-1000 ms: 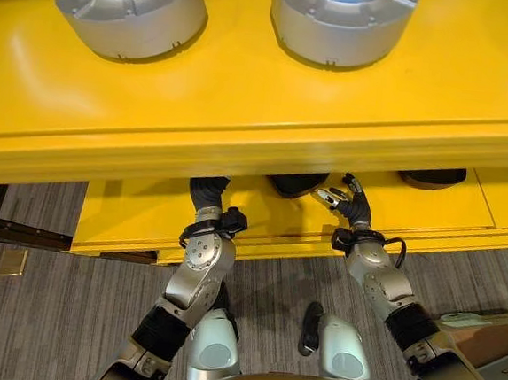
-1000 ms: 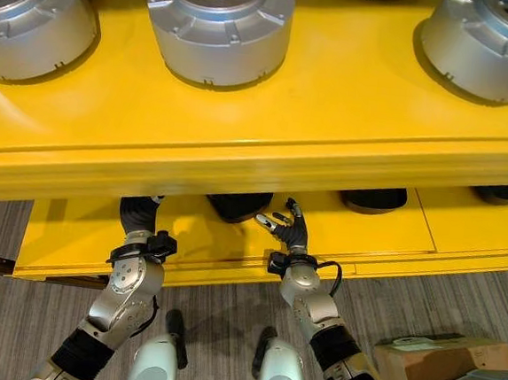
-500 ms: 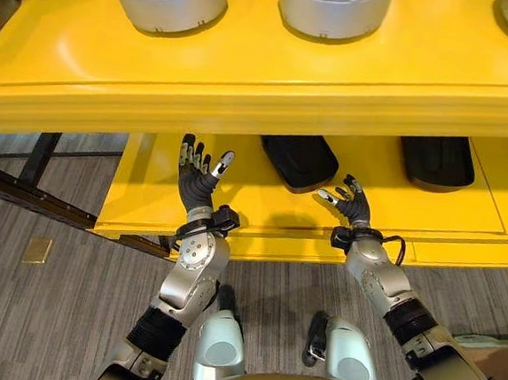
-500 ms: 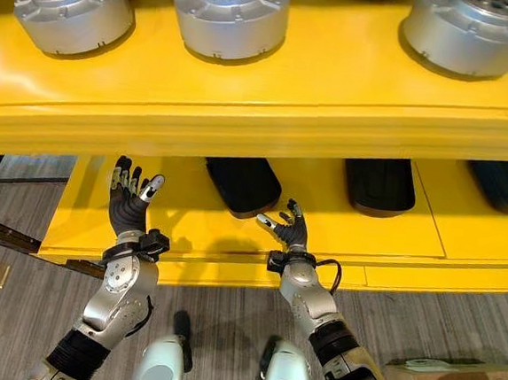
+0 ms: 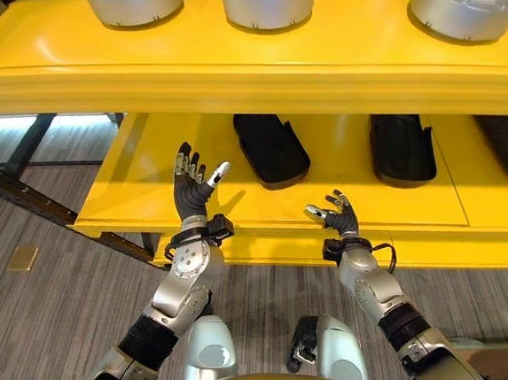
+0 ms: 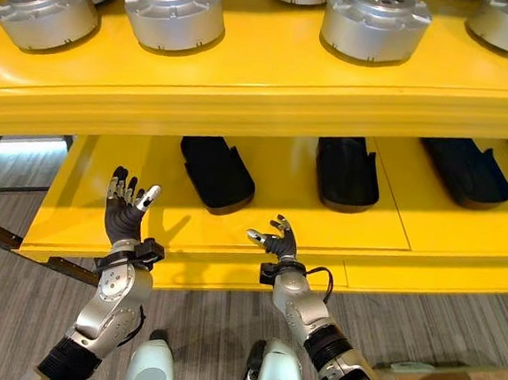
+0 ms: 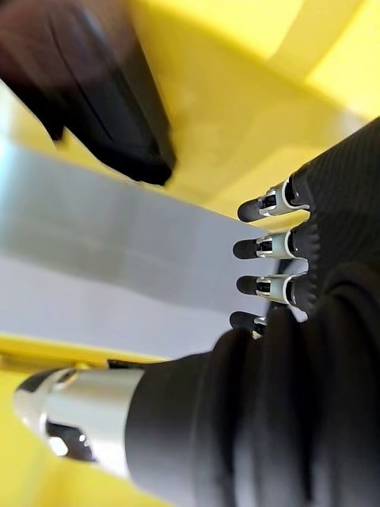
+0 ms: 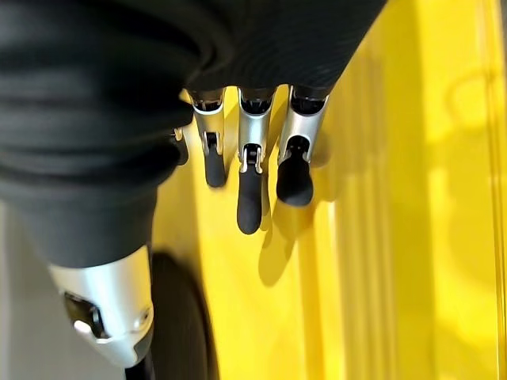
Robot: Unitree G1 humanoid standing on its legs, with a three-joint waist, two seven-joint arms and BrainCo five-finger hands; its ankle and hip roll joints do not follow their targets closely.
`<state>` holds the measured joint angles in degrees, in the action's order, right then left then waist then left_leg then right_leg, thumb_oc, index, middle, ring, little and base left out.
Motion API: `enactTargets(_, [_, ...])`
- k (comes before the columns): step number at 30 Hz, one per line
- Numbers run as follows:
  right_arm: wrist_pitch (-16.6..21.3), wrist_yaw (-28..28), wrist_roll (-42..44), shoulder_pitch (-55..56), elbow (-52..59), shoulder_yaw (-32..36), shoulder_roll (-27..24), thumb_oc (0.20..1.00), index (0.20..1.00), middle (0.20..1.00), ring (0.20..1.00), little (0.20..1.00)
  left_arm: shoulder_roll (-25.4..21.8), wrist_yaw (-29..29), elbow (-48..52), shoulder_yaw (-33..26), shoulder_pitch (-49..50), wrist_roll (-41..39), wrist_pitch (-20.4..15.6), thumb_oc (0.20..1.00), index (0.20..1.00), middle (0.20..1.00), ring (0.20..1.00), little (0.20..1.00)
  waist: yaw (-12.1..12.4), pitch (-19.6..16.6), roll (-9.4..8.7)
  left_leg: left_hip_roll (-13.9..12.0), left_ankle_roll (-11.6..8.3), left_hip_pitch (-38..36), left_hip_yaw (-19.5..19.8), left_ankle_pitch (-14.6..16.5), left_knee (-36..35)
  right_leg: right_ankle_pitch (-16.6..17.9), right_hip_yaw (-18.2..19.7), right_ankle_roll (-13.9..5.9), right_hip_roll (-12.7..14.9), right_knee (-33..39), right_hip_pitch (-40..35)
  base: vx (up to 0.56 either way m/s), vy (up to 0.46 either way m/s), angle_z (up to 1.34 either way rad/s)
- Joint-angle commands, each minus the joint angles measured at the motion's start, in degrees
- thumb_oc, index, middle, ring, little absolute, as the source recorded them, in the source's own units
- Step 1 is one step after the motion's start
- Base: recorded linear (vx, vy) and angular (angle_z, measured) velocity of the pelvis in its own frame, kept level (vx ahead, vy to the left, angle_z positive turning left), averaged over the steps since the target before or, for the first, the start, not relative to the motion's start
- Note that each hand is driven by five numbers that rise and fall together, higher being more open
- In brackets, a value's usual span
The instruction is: Move parts from the plastic box to the shelf.
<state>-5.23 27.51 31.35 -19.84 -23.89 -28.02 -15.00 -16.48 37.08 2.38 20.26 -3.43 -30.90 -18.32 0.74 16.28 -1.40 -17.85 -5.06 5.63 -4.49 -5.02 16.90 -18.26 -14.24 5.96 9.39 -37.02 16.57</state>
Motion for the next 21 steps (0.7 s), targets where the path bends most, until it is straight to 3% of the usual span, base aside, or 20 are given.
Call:
enactTargets(1, [-1.99,2.04,0.64,1.34,0.38,0.94,-1.02,1.000,1.000,1.000,1.000,1.000,0.35,-4.75,4.72,-1.22,1.99,-1.78,-2.82,1.000,1.000,1.000,1.000,1.000,-0.35,1.35,2.60,0.58,-0.83,-3.94,-3.80,-2.06,-7.59,3.14,-1.25,-2.22,-0.91,5.12,-6.51,0.09,0.455,-0.21])
enactTargets(8, [-2.19,4.01,-0.72,1.18,1.19,4.64,-3.28,1.000,1.000,1.000,1.000,1.000,0.39,-7.72,4.68,2.33,1.60,-2.63,-4.17,1.000,1.000,1.000,1.000,1.000,-1.91,2.10,5.24,2.05,-1.14,-3.76,-6.11,-1.99,-9.57,5.51,-0.49,-3.85,0.80,9.41,-7.56,0.03,0.311,0.07])
enactTargets(10, [-1.88,4.68,-1.64,-0.33,2.35,6.05,-4.60,1.000,1.000,1.000,1.000,1.000,-0.37,-7.03,5.90,3.14,0.50,-2.87,-4.16,1.000,1.000,1.000,1.000,1.000,-2.32,3.18,5.94,3.47,-0.68,-3.86,-7.29,0.41,-10.74,6.75,0.33,-5.14,1.59,10.05,-6.34,-0.05,0.245,0.03])
enactTargets(13, [-1.50,5.57,-3.09,-2.62,4.58,7.28,-4.94,1.000,1.000,1.000,1.000,1.000,-1.42,-5.49,6.78,3.11,-1.24,-2.96,-3.81,1.000,1.000,1.000,1.000,1.000,-2.14,5.10,5.56,4.66,0.17,-2.85,-8.22,2.67,-10.42,7.95,0.81,-6.56,2.27,10.02,-4.76,-0.08,0.067,-0.01])
enactTargets(21, [0.08,8.47,-7.60,-9.97,7.58,10.26,-5.96,1.000,1.000,1.000,1.000,1.000,-2.68,-4.51,9.24,2.36,-5.77,-1.14,-1.49,1.000,1.000,1.000,1.000,1.000,-0.04,9.54,4.20,5.83,1.24,2.09,-7.36,3.62,-7.25,8.86,0.47,-7.53,1.94,8.92,-2.01,-0.10,-0.067,0.09])
